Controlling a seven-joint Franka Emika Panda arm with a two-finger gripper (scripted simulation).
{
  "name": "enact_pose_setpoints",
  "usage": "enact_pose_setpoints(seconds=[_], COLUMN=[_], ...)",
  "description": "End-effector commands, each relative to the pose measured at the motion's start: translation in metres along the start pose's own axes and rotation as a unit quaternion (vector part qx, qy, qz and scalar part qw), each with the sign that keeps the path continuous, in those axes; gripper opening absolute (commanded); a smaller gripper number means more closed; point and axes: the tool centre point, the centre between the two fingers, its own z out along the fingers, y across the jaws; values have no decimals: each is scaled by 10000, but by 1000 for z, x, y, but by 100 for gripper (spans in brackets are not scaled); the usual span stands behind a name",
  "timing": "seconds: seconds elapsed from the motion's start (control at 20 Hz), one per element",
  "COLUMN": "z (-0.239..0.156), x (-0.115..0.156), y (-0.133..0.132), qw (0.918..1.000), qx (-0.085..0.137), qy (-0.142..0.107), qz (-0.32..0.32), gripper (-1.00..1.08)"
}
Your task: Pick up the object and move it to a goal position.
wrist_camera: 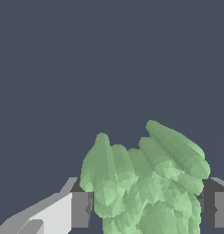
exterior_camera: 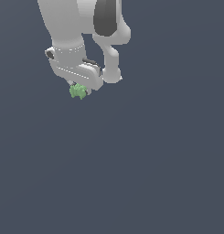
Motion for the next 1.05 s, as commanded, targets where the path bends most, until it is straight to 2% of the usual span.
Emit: enact_pose_setpoints(seconds=[0.0, 0.5, 1.0], z=[-24, -99, -125], x=[-7, -26, -31], y=[16, 63, 78], qw=[10000, 10000, 10000], qx=[-1, -10, -14], qy=[-2, 3, 5], qz=[1, 1, -2], gripper=[-100, -100, -100])
